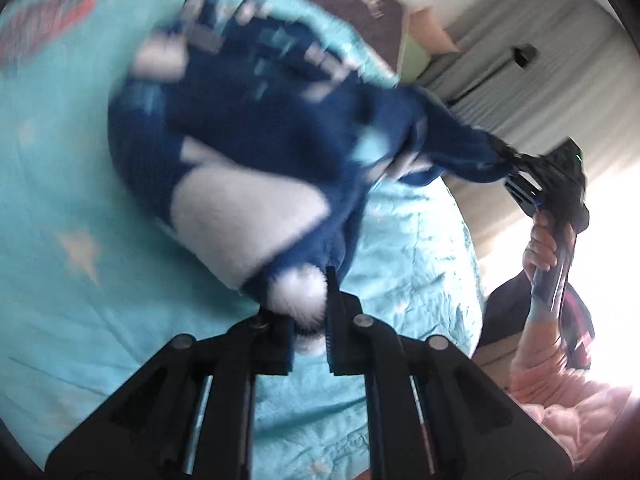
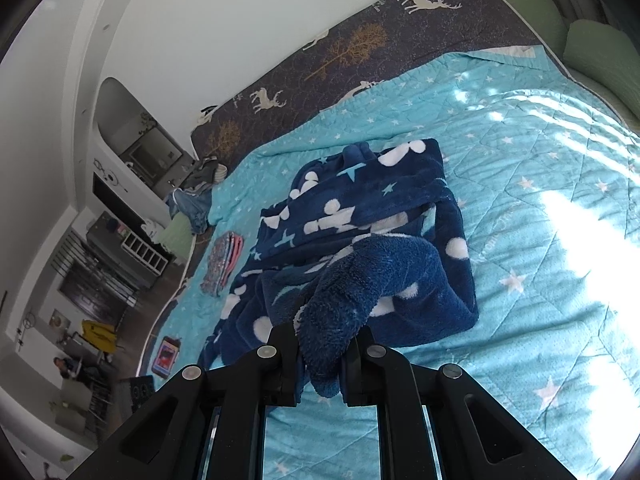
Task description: Fold small clothes
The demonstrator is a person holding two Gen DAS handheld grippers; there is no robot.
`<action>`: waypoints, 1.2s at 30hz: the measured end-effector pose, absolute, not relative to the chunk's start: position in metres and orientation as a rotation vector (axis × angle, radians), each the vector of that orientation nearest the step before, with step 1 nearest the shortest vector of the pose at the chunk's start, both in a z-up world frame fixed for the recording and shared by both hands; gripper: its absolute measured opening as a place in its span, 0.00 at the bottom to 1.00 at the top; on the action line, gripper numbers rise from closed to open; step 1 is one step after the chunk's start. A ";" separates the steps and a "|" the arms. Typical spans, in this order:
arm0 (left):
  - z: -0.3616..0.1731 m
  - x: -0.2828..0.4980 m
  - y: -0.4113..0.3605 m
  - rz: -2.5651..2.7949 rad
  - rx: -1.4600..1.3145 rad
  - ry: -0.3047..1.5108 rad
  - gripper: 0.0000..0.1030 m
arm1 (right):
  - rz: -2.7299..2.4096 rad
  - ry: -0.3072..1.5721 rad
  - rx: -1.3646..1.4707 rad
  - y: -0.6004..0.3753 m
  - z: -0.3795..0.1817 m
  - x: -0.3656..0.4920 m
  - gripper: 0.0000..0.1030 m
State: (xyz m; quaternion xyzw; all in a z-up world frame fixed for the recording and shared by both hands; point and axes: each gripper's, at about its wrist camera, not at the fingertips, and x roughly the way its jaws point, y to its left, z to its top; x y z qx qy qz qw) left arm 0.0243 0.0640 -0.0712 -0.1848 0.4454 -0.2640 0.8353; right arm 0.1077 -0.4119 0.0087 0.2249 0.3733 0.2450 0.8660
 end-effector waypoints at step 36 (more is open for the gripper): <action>-0.054 0.437 0.098 -0.305 -0.303 0.940 0.17 | 0.228 1.026 0.622 -0.428 -0.076 0.474 0.20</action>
